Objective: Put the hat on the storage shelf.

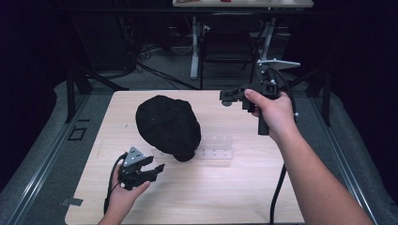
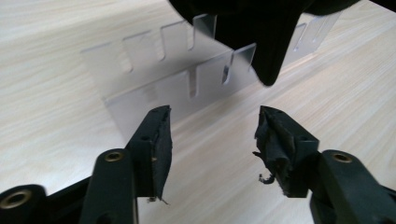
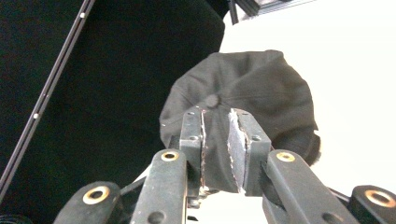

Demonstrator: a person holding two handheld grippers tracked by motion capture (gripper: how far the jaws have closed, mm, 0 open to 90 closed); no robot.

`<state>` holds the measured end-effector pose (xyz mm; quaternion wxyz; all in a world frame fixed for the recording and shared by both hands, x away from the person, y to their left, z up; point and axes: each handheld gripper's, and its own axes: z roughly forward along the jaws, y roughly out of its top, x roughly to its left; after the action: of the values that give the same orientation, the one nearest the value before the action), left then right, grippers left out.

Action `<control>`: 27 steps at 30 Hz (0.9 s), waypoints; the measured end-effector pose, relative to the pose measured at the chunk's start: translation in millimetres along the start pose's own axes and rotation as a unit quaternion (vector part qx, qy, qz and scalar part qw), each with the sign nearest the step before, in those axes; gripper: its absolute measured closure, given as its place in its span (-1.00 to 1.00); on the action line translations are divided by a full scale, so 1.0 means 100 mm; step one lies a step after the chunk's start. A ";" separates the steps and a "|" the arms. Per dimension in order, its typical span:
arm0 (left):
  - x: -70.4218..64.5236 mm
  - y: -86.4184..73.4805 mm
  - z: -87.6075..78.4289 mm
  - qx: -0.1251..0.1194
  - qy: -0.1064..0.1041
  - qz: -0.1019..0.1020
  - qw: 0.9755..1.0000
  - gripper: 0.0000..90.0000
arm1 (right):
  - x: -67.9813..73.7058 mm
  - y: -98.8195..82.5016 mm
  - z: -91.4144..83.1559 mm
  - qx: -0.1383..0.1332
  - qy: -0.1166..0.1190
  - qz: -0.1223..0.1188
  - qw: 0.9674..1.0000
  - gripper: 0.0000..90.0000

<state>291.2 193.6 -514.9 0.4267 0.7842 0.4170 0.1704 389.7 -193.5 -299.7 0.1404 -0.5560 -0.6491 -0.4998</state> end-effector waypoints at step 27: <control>0.32 -0.41 -0.08 -0.004 0.024 -0.059 0.998 0.01 | -0.54 -0.70 -0.16 -0.022 -0.109 -0.063 0.992 0.57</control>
<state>284.2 234.9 -546.3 0.4289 0.7525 0.4717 0.1652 341.8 -229.1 -366.5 0.0252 -0.5684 -0.6830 -0.4581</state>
